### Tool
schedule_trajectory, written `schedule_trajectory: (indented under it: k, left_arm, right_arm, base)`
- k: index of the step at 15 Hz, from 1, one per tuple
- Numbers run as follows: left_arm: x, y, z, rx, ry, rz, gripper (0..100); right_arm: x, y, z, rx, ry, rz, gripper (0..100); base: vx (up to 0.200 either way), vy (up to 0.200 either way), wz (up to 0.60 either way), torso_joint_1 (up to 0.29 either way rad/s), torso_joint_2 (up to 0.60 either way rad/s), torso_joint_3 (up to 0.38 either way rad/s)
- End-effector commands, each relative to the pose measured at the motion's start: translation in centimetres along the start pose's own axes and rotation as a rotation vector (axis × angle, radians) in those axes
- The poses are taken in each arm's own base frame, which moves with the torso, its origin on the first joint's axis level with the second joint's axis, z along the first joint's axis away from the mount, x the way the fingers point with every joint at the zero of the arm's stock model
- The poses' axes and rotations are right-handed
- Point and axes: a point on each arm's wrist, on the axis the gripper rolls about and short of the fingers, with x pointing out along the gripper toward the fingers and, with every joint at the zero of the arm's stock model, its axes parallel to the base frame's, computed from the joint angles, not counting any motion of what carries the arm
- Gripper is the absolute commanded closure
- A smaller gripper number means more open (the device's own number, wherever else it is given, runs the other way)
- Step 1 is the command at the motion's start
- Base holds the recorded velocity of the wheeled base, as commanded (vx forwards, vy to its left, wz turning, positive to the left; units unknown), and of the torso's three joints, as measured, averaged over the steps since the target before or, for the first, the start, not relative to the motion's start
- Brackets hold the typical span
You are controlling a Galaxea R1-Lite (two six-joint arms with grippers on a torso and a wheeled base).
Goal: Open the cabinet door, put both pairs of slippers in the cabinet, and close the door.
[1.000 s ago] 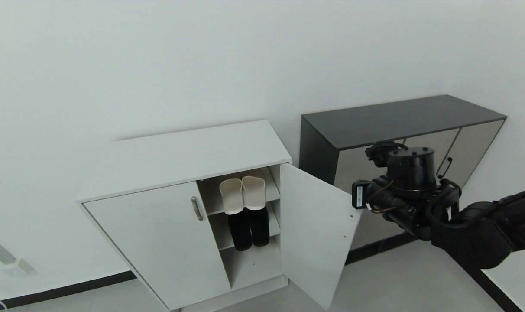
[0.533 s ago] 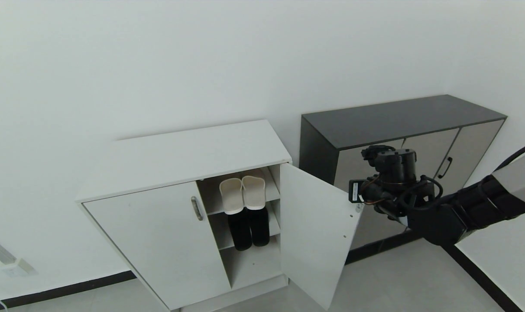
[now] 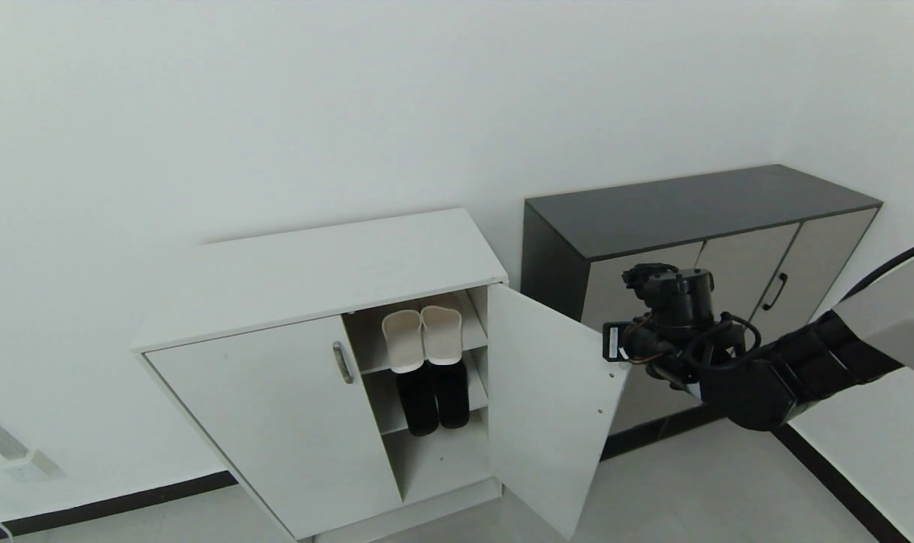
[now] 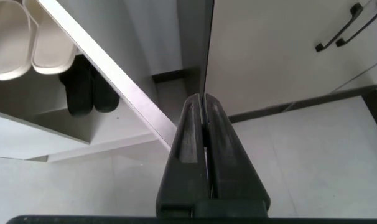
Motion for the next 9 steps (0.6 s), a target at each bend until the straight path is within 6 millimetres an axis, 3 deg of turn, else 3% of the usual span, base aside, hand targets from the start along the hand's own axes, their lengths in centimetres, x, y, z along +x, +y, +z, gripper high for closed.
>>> schedule_trajectory:
  k: [1, 9]
  left_arm:
    - [0.0, 0.0, 0.0, 0.0, 0.001, 0.0, 100]
    - [0.0, 0.0, 0.0, 0.0, 0.001, 0.002, 100]
  right_arm:
    - [0.0, 0.1, -0.1, -0.002, 0.002, 0.003, 100]
    - [-1.1, 2.0, -1.2, -0.031, 0.028, 0.051, 100]
  base:
    - [0.0, 0.0, 0.0, 0.0, 0.0, 0.0]
    - [0.0, 0.0, 0.0, 0.0, 0.0, 0.0]
